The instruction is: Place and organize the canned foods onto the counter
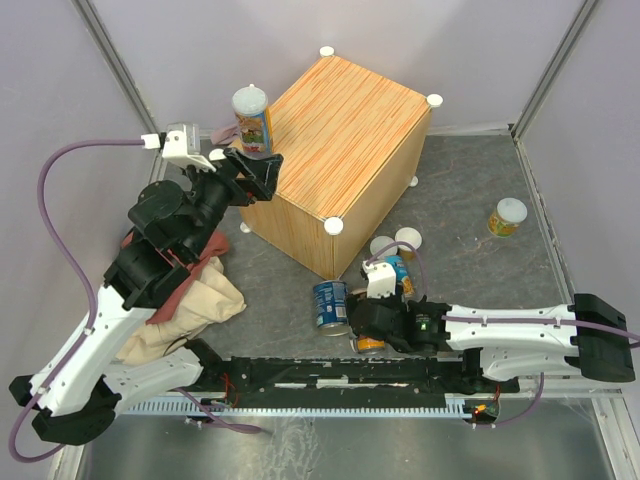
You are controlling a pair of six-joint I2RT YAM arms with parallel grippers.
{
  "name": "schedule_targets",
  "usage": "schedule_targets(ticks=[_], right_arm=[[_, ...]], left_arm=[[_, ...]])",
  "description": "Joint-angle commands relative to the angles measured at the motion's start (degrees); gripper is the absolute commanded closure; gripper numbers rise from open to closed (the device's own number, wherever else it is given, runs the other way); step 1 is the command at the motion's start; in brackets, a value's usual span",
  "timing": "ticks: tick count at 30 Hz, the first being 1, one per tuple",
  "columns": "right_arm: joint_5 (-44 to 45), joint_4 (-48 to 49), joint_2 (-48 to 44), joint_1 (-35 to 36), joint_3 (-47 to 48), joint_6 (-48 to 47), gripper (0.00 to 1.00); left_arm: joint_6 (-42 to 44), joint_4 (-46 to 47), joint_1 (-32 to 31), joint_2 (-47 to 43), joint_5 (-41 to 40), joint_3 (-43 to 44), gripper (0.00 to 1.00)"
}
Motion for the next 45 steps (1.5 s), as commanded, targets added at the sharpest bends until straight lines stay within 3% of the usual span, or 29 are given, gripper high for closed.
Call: schedule_targets(ticks=[1,12,29,36,40,45], right_arm=[[2.0,-1.5,-0.2,0.9,-0.5,2.2,0.09],[2.2,-0.8,-0.4,1.3,-3.3,3.7,0.1],[2.4,5.6,9.9,1.4,-1.9,2.5,0.12],[3.7,6.3,9.7,1.4,-2.6,1.4,0.32],[3.5,6.6,7.5,1.4,-3.1,-0.5,0.53],[3.6,6.1,4.0,1.4,-3.9,-2.7,0.65]], left_arm=[[-2.1,2.3,-0.4,-1.4,1.1,-0.3,0.06],[-2.5,2.3,-1.4,-0.7,1.0,-1.1,0.07],[-3.0,3.2,-3.0,-0.6,-0.1,-3.2,0.07],[-3.2,3.6,-4.2,-0.4,-1.2,-4.3,0.07],[-2.9,3.5,-4.7,-0.5,-2.1,-4.7,0.07],[-2.9,2.8,-4.8,-0.3,-2.1,-4.7,0.07]])
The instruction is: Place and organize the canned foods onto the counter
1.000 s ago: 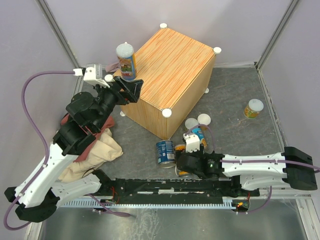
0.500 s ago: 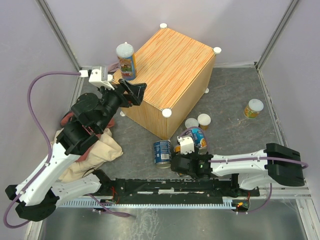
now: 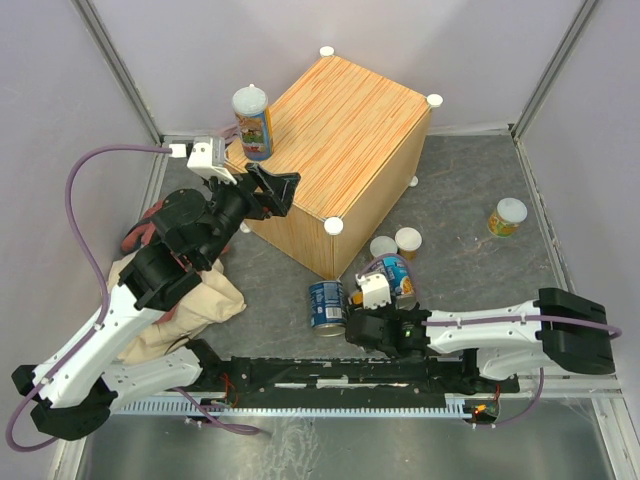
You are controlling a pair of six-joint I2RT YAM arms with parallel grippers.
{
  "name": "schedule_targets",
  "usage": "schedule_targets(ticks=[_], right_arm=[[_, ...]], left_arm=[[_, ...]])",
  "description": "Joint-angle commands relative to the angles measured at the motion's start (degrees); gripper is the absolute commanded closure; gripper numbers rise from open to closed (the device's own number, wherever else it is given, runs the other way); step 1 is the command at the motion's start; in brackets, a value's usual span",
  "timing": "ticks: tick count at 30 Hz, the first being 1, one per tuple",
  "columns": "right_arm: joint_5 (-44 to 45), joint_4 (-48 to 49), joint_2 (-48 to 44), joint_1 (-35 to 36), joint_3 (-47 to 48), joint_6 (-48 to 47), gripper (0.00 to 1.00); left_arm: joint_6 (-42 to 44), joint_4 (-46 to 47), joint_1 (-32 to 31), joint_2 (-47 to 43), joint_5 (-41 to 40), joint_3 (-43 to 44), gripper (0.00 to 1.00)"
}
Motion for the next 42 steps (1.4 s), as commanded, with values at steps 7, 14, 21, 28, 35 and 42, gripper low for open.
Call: schedule_targets(ticks=[7,14,21,28,35,42], right_arm=[[2.5,3.7,-13.4,1.1,-2.5,-6.9,0.75],[2.7,3.6,-19.8,1.4,-3.5,-10.3,0.83],[1.2,2.8,-18.7,1.4,-3.6,-10.4,0.85],[0.2,1.9,-9.6,1.3,-2.5,-8.0,0.77],[-0.8,3.3,-2.5,1.3,-1.3,-6.2,0.37],[-1.6,3.2,-1.1,1.2,-0.7,-6.2,0.15]], left_arm=[[-2.4,2.1,-0.3,0.1,-0.2,-0.4,0.06],[-3.6,2.1,-0.3,0.2,1.6,-0.7,0.05],[-4.3,2.1,-0.3,0.1,2.4,-1.1,0.04],[-5.0,2.7,-0.3,0.8,3.6,-1.5,0.04],[-5.2,2.7,-0.4,0.7,4.0,-1.6,0.04],[-5.1,2.6,-0.3,0.9,4.1,-1.7,0.04]])
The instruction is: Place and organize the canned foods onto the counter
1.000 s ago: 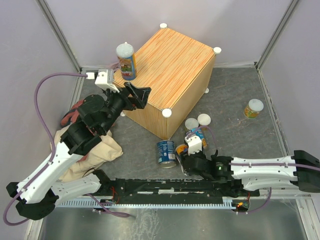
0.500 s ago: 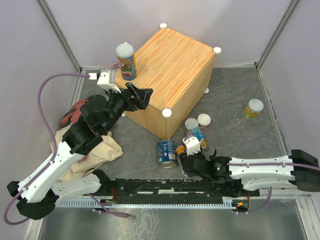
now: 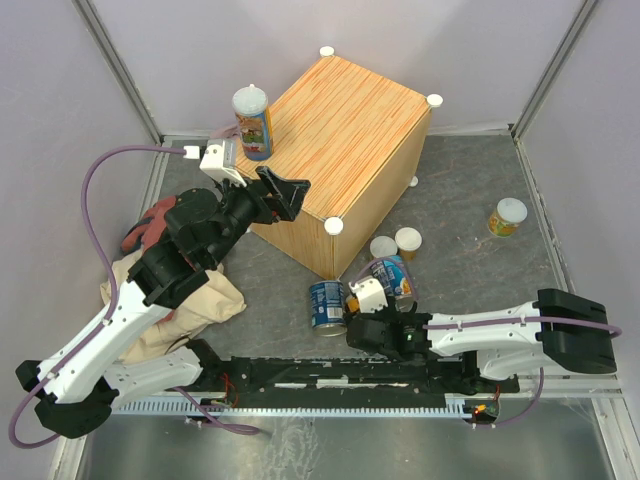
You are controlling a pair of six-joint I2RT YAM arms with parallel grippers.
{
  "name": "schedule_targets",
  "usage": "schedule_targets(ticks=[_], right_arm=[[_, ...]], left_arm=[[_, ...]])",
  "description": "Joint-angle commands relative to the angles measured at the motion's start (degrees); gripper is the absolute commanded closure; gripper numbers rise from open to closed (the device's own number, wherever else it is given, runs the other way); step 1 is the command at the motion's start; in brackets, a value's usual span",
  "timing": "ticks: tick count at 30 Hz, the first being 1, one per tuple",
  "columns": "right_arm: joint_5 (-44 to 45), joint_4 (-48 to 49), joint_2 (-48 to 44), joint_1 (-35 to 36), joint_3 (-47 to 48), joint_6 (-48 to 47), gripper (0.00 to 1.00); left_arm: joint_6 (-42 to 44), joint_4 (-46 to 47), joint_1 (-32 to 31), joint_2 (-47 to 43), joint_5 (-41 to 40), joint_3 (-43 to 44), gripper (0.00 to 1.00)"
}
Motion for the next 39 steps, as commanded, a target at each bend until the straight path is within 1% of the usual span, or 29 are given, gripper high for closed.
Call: schedule_targets(ticks=[1,4,6,8,11,14,15,19,22,28,39], right_arm=[[-0.2,0.7,0.4,-0.1,1.4,1.2,0.13],[-0.2,0.4,0.2,-0.4,0.9,1.5,0.11],[-0.6,0.7,-0.4,-0.8,0.4,1.6,0.12],[-1.5,1.5,-1.3,-1.4,-0.3,1.5,0.17],[-3.1,3.8,-3.0,-2.3,-2.0,1.4,0.33],[-4.9,5.5,-3.7,-3.3,-2.8,0.9,0.44],[-5.2,5.7,-3.7,-3.5,-3.0,0.7,0.5],[-6.4,6.8,-2.6,-3.9,-3.0,0.1,0.75],[-6.6,7.0,-2.4,-4.1,-3.1,0.0,0.98],[-5.7,6.9,-7.1,-4.1,-5.1,0.3,0.99],[-2.9,3.7,-23.8,-4.0,-7.1,-1.4,0.99]], left_arm=[[-1.7,2.6,-0.3,-0.1,0.8,0.0,0.04],[-1.8,2.6,-0.3,0.1,1.0,-0.2,0.04],[-1.9,2.7,-0.3,0.2,1.0,-0.3,0.04],[-1.9,2.8,-0.3,0.2,1.1,-0.4,0.04],[-2.0,2.9,-0.3,0.2,1.1,-0.6,0.04],[-2.3,3.3,-0.3,0.3,1.3,-0.9,0.04],[-2.4,3.3,-0.3,0.3,1.3,-1.0,0.04],[-2.6,3.4,-0.3,0.7,1.7,-1.2,0.04],[-2.6,3.4,-0.4,0.6,2.1,-1.2,0.04],[-3.2,2.7,-0.3,0.3,3.6,-1.1,0.04],[-5.9,2.7,-0.4,0.1,7.7,-0.8,0.04]])
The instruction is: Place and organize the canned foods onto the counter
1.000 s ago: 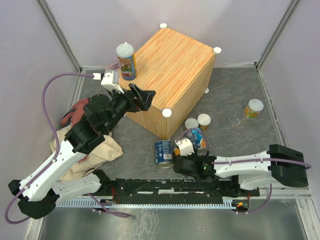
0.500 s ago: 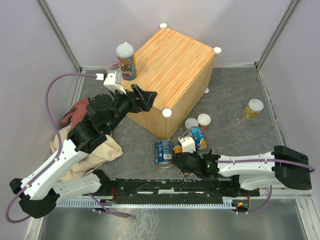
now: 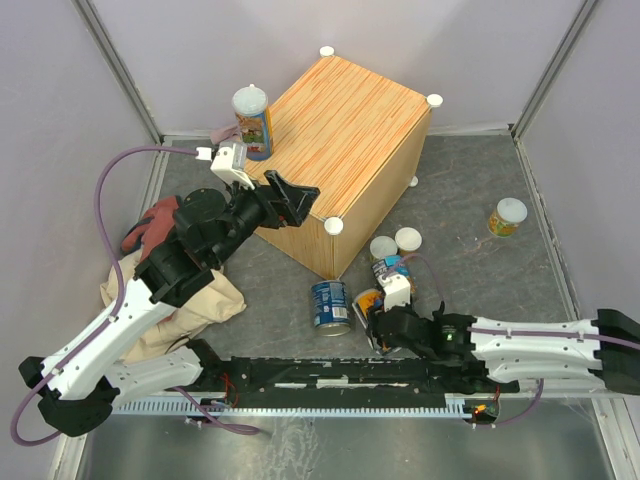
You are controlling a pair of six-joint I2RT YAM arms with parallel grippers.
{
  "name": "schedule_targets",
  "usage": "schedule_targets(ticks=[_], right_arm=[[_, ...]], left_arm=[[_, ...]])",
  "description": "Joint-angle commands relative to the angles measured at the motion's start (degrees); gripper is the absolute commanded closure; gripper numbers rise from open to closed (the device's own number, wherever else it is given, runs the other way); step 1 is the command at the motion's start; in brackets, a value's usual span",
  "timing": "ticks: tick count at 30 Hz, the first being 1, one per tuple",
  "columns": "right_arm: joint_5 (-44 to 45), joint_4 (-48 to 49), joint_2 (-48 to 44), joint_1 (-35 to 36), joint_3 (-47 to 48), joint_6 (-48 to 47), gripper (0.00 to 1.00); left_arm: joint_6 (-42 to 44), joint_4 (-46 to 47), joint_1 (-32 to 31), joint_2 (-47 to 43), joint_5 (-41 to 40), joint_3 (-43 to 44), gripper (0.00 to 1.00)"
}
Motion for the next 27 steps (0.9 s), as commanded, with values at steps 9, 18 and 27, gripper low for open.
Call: schedule_targets(ticks=[9,18,27], right_arm=[[3.3,-0.2,-16.0,-0.1,3.0,-4.2,0.99],[2.7,-4.9,-25.1,0.3,8.0,-7.8,0.99],[6.9,-9.3,-28.2,0.5,18.0,-15.2,0.99]], left_arm=[[-5.1,2.2,-0.3,-0.8,5.8,0.9,0.04],[-6.4,1.8,-0.2,-1.3,8.5,1.6,0.02],[-8.3,2.5,-0.2,0.1,12.4,2.2,0.01]])
